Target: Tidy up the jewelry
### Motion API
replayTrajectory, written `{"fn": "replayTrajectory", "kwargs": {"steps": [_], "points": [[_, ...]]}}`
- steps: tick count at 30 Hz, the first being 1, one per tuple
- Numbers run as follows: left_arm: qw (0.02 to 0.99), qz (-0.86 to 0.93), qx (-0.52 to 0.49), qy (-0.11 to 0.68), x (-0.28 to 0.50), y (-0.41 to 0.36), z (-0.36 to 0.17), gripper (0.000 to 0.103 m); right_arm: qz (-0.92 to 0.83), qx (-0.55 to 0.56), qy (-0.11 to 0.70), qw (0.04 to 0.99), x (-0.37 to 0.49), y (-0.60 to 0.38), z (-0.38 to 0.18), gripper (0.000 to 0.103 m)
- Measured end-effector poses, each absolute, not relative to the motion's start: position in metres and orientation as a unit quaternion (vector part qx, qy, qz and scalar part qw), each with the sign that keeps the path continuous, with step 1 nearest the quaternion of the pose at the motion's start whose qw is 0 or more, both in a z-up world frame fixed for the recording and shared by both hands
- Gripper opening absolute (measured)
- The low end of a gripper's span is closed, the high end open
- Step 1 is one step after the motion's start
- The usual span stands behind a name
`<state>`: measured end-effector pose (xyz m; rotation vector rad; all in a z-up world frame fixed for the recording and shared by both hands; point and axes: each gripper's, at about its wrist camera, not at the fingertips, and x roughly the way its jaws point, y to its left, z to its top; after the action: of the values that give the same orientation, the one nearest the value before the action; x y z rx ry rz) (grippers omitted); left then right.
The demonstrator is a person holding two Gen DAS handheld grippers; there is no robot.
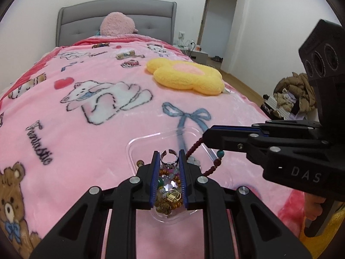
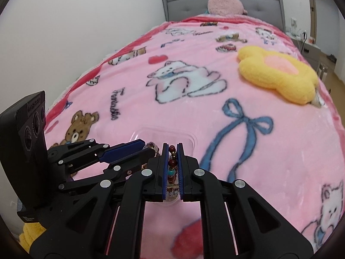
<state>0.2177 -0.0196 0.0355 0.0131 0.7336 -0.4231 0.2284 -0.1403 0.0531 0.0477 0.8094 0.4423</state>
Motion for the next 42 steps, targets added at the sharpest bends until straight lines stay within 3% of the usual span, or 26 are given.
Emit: {"fn": "replayTrajectory", "kwargs": {"steps": [19, 31, 35, 42], "points": [[0.91, -0.194, 0.062, 0.361, 0.214, -0.03, 0.023, 0.018, 0.214, 0.019, 0.415, 0.884, 0.24, -0.134, 0.037, 0.008], [0.911, -0.196, 0.066, 0.358, 0.21, -0.03, 0.022, 0.024, 0.218, 0.031, 0.399, 0.89, 0.231, -0.143, 0.041, 0.009], [0.915, -0.192, 0.065, 0.348, 0.205, -0.03, 0.027, 0.038, 0.217, 0.04, 0.391, 0.893, 0.229, -0.15, 0.046, 0.009], [0.919, -0.196, 0.057, 0.338, 0.199, -0.024, 0.034, 0.042, 0.222, 0.048, 0.378, 0.897, 0.221, -0.158, 0.054, 0.01]]}}
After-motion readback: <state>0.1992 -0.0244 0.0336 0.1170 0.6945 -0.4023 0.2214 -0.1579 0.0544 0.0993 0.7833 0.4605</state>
